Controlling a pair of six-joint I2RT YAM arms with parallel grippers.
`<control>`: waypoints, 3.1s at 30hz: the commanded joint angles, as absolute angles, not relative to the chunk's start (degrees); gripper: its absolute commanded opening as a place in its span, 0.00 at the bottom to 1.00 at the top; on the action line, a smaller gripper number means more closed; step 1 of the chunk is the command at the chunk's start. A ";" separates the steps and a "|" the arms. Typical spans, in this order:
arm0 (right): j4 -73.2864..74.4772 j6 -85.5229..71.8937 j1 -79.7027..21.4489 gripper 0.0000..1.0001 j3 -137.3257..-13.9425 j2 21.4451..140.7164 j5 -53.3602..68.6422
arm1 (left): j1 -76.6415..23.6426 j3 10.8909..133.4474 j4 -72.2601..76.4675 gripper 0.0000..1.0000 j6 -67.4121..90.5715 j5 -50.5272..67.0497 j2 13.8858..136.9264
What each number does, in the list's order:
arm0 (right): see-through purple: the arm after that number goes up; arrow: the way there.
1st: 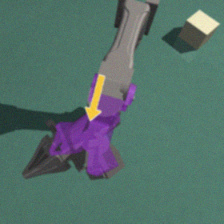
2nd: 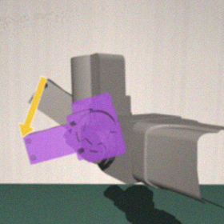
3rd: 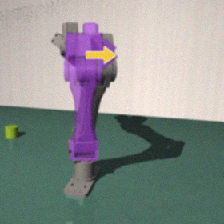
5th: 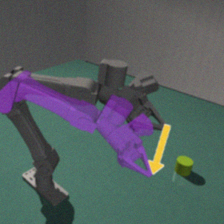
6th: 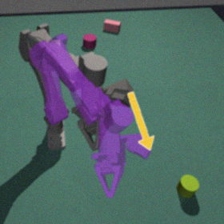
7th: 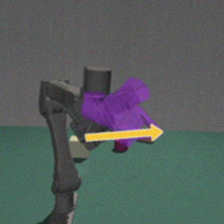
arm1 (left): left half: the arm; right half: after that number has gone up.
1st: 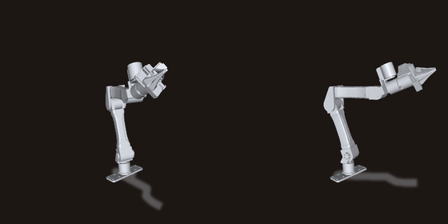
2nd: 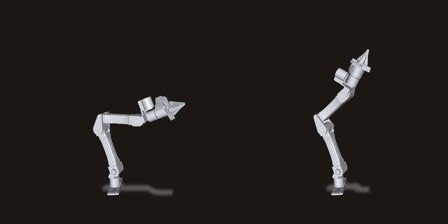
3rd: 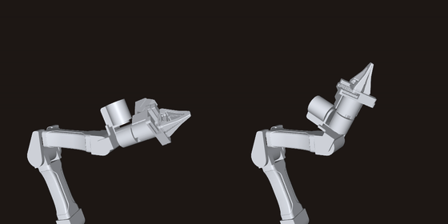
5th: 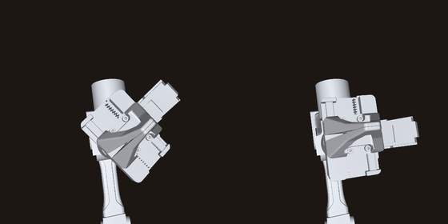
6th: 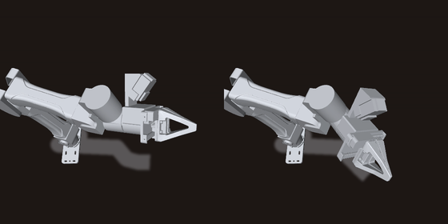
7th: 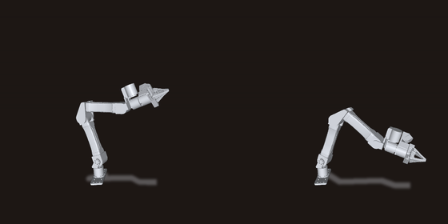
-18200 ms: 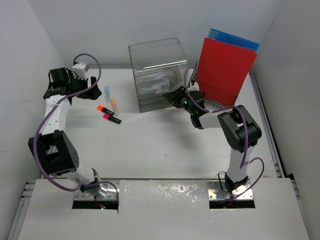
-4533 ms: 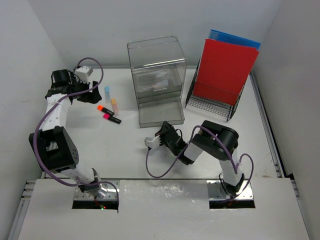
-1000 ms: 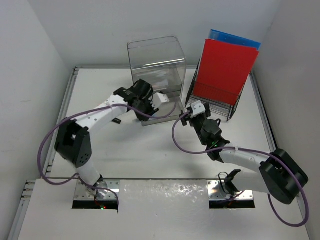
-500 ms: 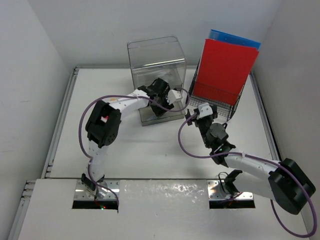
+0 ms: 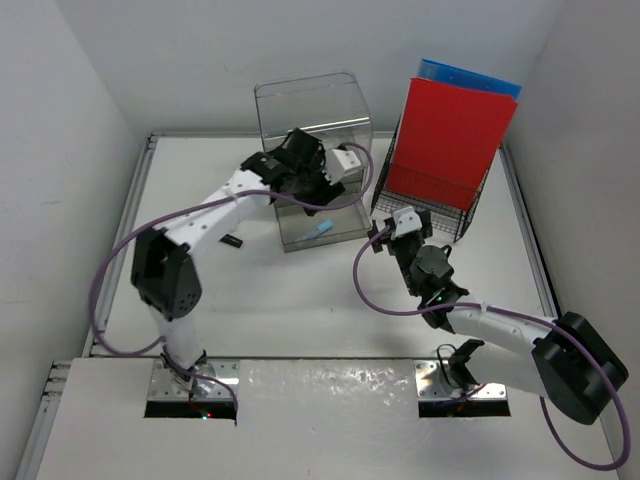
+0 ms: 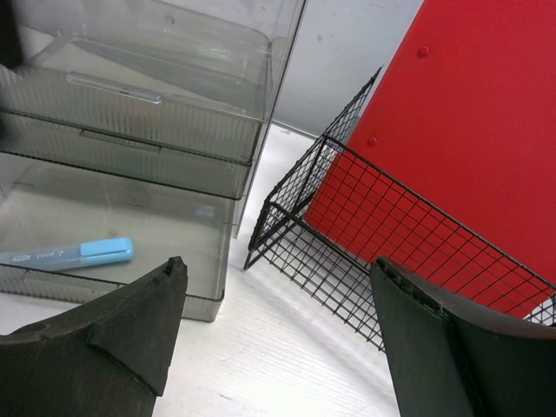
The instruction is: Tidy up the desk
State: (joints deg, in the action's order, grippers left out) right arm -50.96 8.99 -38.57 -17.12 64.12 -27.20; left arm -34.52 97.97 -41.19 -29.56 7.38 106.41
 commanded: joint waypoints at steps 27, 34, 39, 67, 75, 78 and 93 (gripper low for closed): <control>-56.87 8.17 -38.76 0.83 -17.40 65.13 -29.36 | 7.30 90.17 -30.95 0.60 -1.32 22.24 114.33; -56.60 8.79 -38.76 0.83 -18.02 67.23 -29.88 | 1.15 90.18 -25.93 0.60 -3.69 15.22 119.44; -56.78 8.96 -38.76 0.84 -18.28 67.94 -29.71 | 0.53 90.79 -27.50 0.59 -3.95 7.47 122.43; -56.69 10.72 -38.76 0.86 -18.02 67.06 -30.85 | 5.88 97.57 -33.05 0.00 1.15 28.94 118.41; -55.73 9.49 -37.97 0.86 -17.93 65.92 -30.59 | 8.17 85.26 -32.16 0.00 -9.47 22.93 89.97; -55.89 9.32 -37.71 0.86 -17.41 65.39 -30.93 | 8.26 86.73 -39.17 0.00 -13.95 29.92 85.43; -38.94 0.80 -29.71 0.87 -18.90 57.49 -44.48 | -36.30 97.47 -47.12 0.00 -23.44 10.72 98.51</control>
State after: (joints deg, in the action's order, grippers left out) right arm -43.94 6.61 -32.16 -17.87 60.93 -40.69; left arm -35.92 96.64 -48.27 -19.00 16.75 95.50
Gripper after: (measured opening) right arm 0.873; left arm 0.242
